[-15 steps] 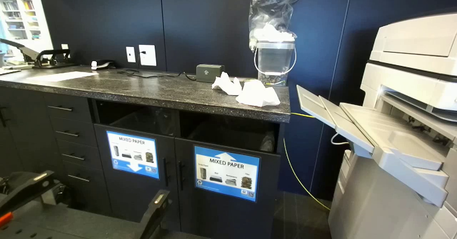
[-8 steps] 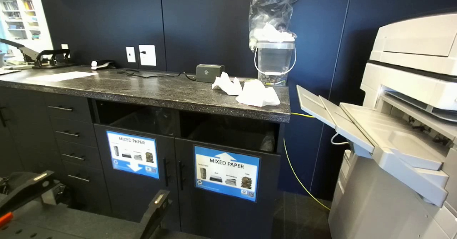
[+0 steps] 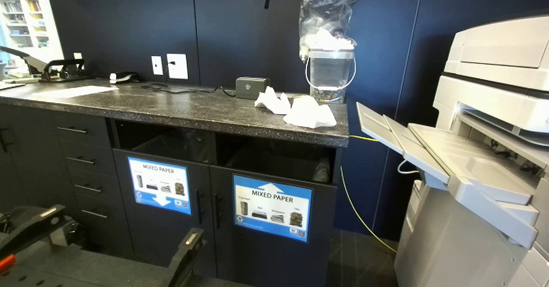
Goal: Put the right and left white pieces of paper in the right bin respectively
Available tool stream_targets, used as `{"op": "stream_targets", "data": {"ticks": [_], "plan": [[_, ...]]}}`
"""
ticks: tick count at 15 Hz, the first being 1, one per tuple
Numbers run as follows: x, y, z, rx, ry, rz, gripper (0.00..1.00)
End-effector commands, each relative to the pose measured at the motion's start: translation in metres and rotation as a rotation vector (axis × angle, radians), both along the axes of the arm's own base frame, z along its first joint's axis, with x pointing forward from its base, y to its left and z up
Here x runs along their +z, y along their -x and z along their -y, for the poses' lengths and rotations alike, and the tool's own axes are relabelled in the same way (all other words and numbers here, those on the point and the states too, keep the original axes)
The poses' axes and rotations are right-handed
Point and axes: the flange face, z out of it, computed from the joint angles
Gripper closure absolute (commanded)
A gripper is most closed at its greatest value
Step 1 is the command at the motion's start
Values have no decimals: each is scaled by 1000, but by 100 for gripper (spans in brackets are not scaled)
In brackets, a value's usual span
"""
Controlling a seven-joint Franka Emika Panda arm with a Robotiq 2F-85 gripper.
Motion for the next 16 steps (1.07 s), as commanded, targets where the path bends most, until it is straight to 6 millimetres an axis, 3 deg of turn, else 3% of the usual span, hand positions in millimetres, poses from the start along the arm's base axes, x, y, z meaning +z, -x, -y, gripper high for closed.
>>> {"op": "stream_targets", "data": {"ticks": [1,10,16], "plan": [[-26,-31,-14,3,19,101,0],[-113,-139,-24,-76,148,290,0],[-162,-218,-5,-102,147,300,0]]}}
